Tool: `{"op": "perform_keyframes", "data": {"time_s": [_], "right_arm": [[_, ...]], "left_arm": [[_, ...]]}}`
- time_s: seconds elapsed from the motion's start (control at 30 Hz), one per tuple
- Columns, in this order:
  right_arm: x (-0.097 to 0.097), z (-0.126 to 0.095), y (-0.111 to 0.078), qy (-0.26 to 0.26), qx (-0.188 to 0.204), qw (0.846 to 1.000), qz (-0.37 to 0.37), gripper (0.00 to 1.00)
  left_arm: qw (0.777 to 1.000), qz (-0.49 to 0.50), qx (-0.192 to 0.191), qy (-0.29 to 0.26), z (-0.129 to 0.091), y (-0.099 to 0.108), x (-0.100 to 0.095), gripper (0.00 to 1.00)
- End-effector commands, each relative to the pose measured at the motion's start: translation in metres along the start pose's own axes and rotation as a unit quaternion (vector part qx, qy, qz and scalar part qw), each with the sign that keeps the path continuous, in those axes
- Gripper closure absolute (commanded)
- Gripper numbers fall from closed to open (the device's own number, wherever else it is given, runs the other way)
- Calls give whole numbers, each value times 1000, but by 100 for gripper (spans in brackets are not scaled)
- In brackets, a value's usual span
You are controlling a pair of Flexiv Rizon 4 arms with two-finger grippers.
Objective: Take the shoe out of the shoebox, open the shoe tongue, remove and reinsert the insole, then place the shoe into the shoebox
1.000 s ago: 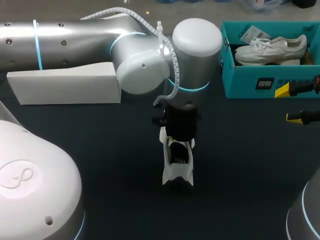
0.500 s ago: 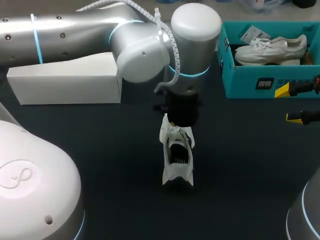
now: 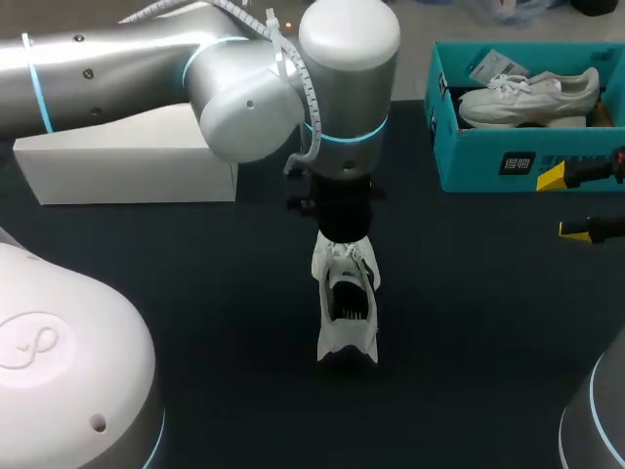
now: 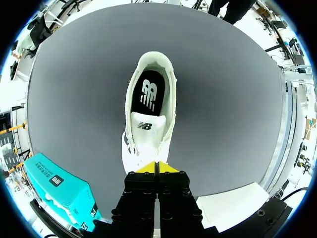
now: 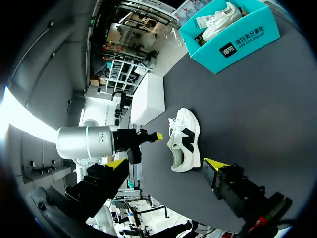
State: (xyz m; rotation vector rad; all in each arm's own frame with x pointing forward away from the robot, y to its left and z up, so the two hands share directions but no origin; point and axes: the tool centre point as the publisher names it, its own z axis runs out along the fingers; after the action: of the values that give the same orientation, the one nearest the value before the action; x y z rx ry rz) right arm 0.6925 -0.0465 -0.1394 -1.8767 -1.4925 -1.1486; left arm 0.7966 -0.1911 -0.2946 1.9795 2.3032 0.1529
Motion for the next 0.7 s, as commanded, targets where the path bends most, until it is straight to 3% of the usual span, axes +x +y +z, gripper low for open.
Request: {"op": "perform_keyframes", "data": {"time_s": [0.03, 0.33, 0.47, 0.6, 0.7], "right_arm": [[0, 0, -1, -1, -1, 1000, 0, 0], [0, 0, -1, -1, -1, 1000, 0, 0], [0, 0, -1, -1, -1, 1000, 0, 0], [0, 0, -1, -1, -1, 1000, 0, 0], [0, 0, -1, -1, -1, 1000, 0, 0]], "left_arm": [[1000, 4, 17, 7, 33, -6, -3, 100], [999, 16, 46, 23, 50, -27, -1, 96], [999, 10, 44, 10, 33, -23, -1, 93], [1000, -2, 17, -3, 13, -11, -3, 93], [1000, -9, 10, -14, 9, -5, -6, 93]]}}
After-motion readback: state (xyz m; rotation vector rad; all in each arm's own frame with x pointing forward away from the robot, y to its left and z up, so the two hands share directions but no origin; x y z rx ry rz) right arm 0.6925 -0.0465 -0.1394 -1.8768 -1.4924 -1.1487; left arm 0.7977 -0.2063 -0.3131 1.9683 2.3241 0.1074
